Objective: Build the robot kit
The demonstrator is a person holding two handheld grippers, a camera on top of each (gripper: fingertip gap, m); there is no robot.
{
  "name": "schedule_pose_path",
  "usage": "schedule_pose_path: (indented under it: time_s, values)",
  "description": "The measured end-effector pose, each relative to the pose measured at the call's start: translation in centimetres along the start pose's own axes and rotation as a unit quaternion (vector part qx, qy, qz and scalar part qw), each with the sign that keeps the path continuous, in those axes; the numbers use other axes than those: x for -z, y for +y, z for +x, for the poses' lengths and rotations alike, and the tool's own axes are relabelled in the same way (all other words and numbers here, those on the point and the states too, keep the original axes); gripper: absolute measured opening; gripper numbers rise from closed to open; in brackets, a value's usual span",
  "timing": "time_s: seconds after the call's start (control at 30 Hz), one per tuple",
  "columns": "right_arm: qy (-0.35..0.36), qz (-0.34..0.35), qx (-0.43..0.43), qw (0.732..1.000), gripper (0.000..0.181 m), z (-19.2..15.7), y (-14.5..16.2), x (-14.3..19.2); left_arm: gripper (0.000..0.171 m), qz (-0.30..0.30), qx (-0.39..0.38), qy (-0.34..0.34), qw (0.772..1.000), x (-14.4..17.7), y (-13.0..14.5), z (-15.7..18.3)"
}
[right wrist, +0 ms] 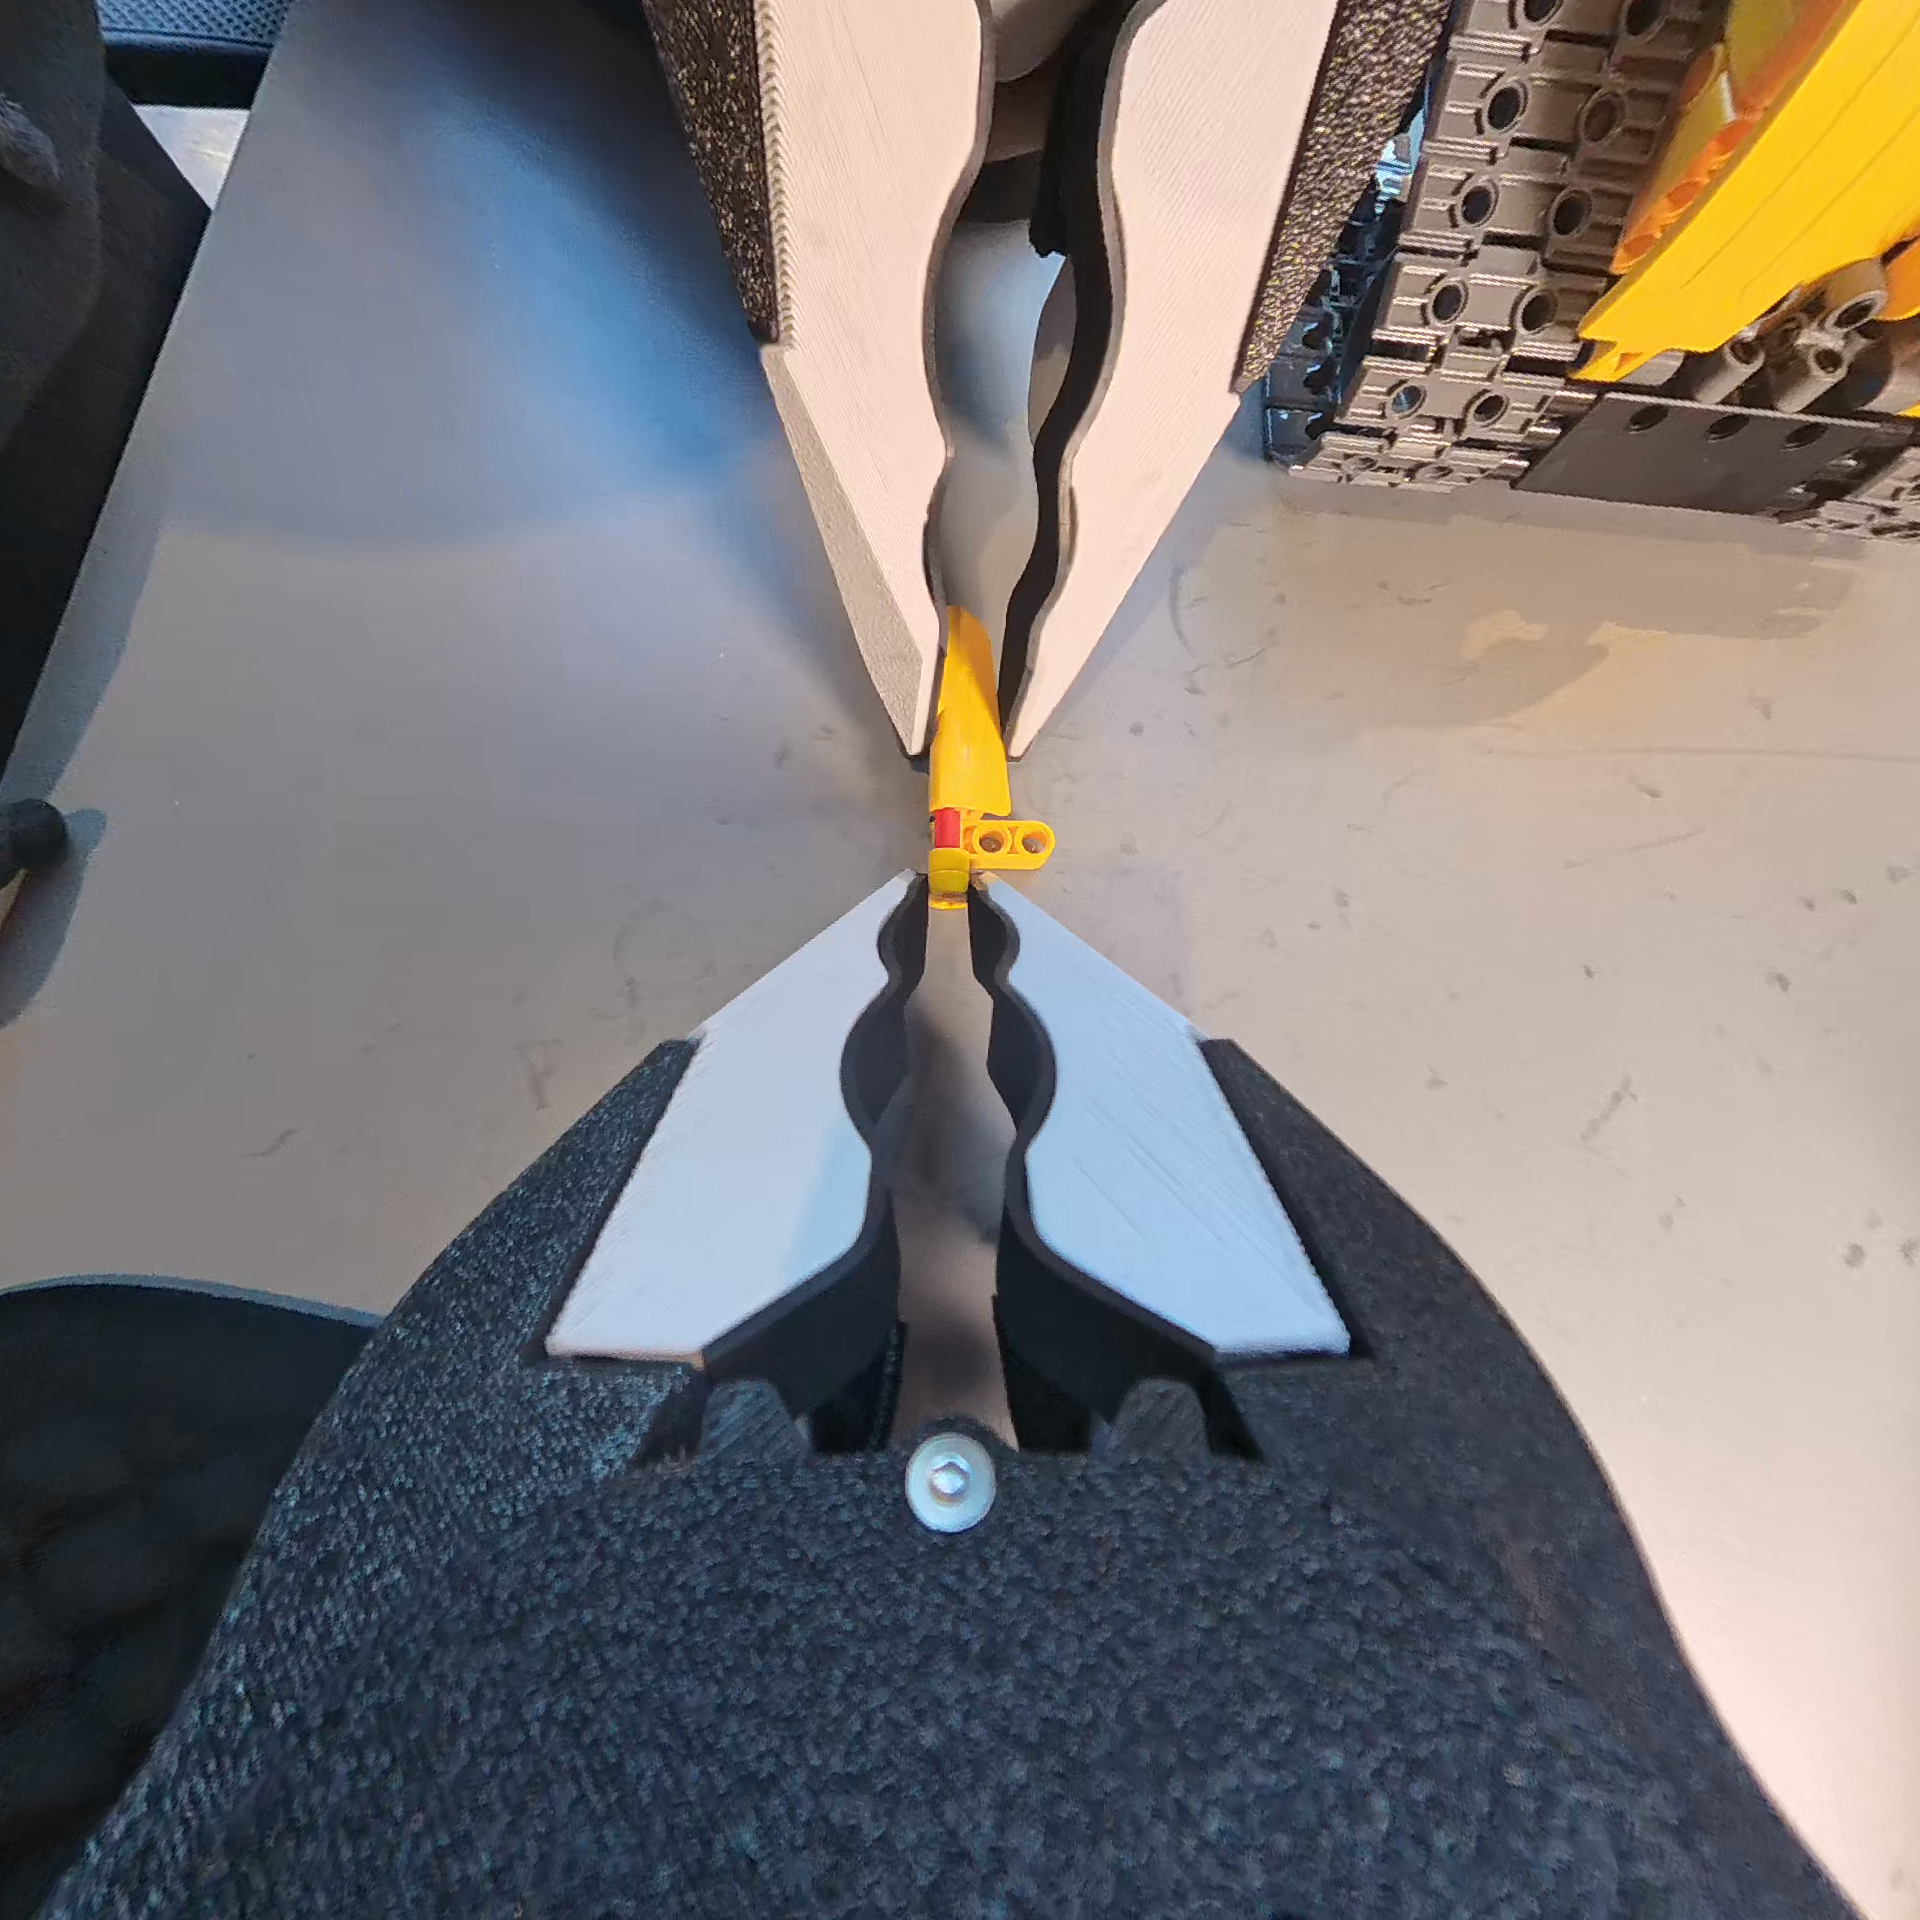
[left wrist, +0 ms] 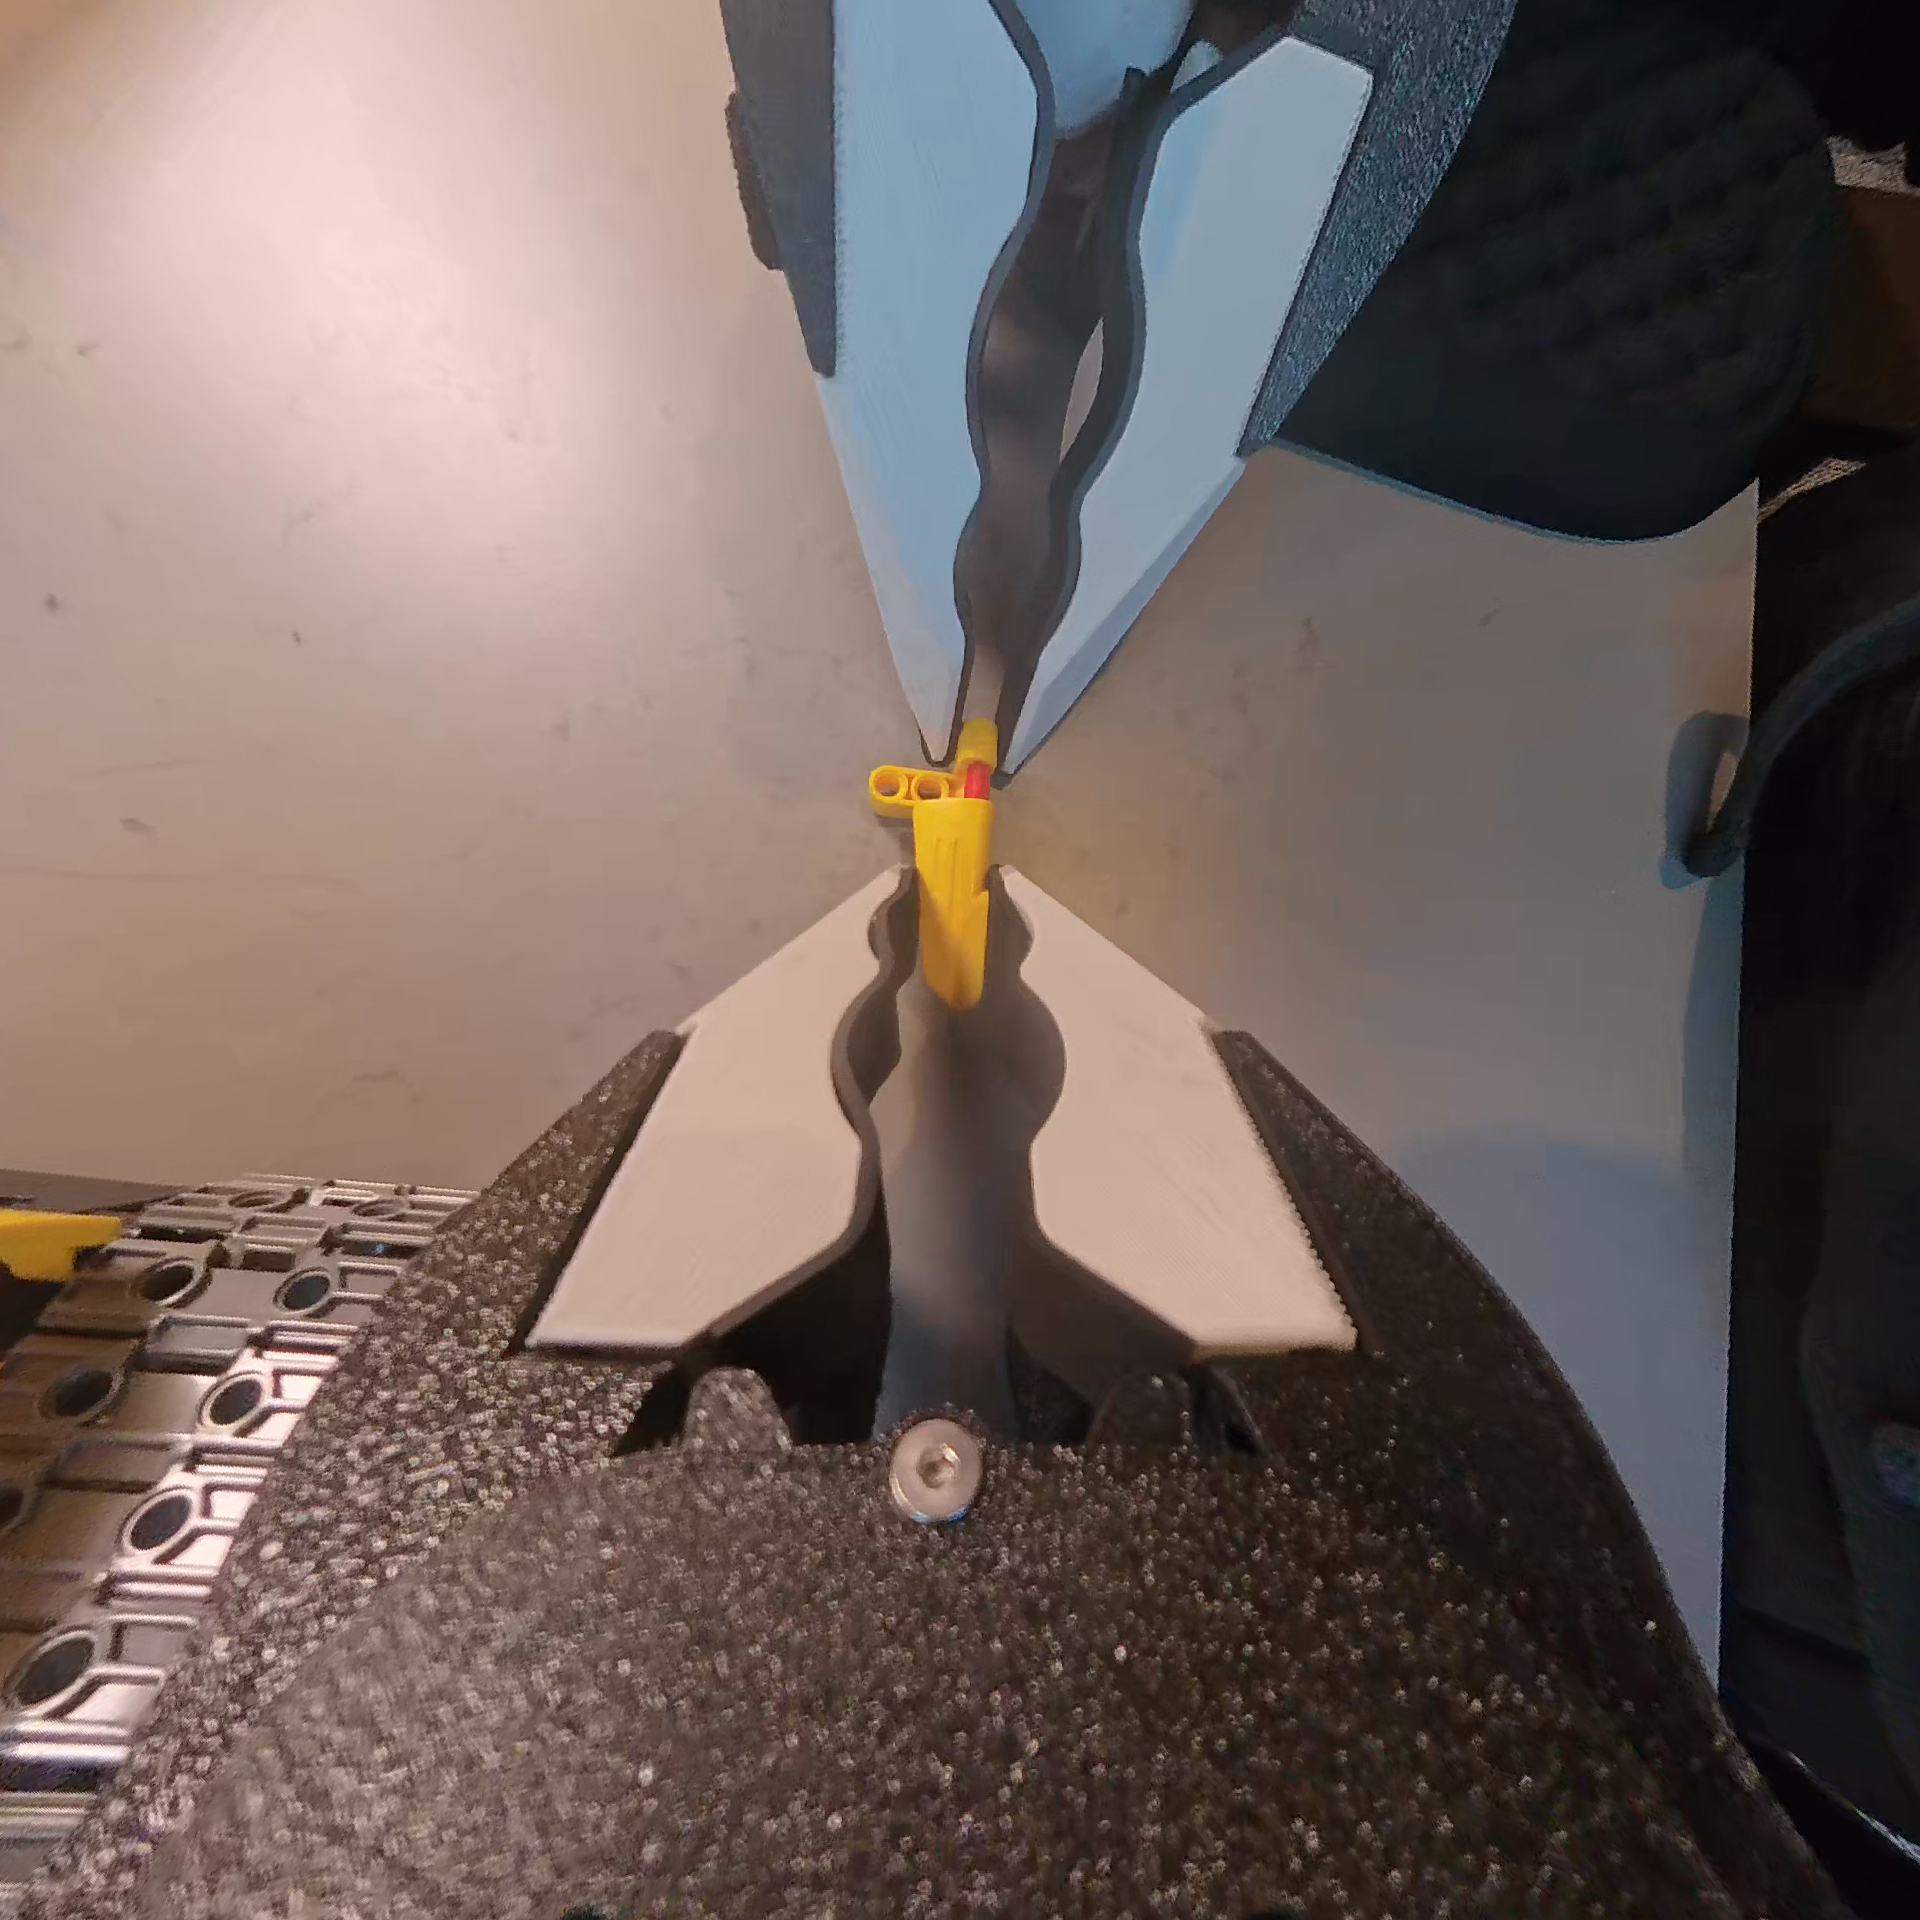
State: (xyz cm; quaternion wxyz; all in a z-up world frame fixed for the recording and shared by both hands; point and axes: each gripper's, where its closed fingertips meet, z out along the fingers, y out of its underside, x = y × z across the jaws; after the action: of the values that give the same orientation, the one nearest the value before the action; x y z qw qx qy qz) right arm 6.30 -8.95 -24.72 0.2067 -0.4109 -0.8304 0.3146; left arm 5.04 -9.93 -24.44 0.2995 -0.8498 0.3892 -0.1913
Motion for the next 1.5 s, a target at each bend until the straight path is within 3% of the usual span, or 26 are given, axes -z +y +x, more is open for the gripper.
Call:
schedule_pose_path:
  time_s: [0.77, 1.5]
  values:
    - [0.003, -0.013, 0.015, 1.0, 0.007, 0.02, -0.14, -0.15, 0.011, -0.028, -0.013, -0.014, 0.999, 0.05, 0.3, -0.05]
    - [-0.003, -0.031, -0.002, 1.0, 0.006, 0.12, -0.2, -0.29, 0.011, -0.001, -0.051, -0.041, 0.998, 0.34, -0.58, -0.2]
